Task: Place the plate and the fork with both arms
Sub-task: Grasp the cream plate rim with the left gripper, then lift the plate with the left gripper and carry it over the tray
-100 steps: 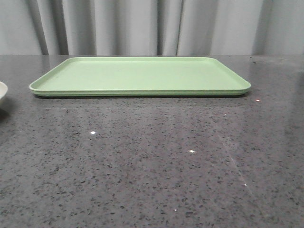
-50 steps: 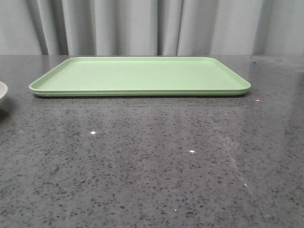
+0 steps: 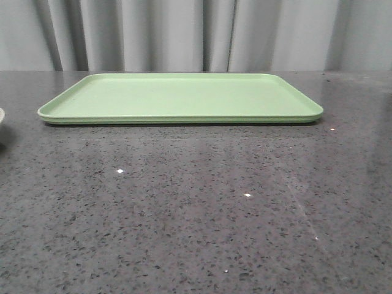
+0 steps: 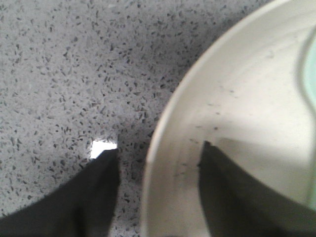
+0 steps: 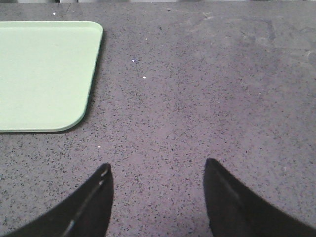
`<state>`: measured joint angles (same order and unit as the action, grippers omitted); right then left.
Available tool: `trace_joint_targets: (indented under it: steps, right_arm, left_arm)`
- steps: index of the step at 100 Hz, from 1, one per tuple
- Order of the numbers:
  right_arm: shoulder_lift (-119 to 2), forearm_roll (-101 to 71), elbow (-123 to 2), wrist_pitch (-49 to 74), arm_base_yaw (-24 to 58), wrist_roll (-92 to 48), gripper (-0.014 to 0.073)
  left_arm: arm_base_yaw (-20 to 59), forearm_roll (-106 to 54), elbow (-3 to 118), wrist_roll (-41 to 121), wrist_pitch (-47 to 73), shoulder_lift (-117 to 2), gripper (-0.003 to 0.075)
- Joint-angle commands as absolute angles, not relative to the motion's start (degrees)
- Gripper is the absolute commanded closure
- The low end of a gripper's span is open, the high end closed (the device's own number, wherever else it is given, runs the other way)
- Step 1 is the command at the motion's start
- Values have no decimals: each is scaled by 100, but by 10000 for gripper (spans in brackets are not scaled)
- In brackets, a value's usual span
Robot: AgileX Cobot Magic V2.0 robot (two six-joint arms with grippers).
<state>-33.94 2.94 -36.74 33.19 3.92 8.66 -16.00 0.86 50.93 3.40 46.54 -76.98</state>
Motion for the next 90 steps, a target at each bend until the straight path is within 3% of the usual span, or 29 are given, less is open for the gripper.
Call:
trace_joint_targets:
  steps: [1, 15, 56, 90]
  right_arm:
    - [-3440, 320, -3883, 2911, 379, 843, 169]
    - [-3440, 320, -3883, 2911, 379, 843, 169]
    - [-3440, 320, -3883, 2916, 379, 843, 169]
    - [-3440, 320, -3883, 2916, 379, 843, 169]
  left_arm:
    - [-1614, 92, 5249, 328, 4567, -7614, 564]
    - [-1614, 92, 5249, 328, 4567, -7614, 743]
    - [-1622, -117, 5331, 428, 4767, -7604, 741]
    - [-1628, -1185, 6021, 941, 5321, -7149, 741]
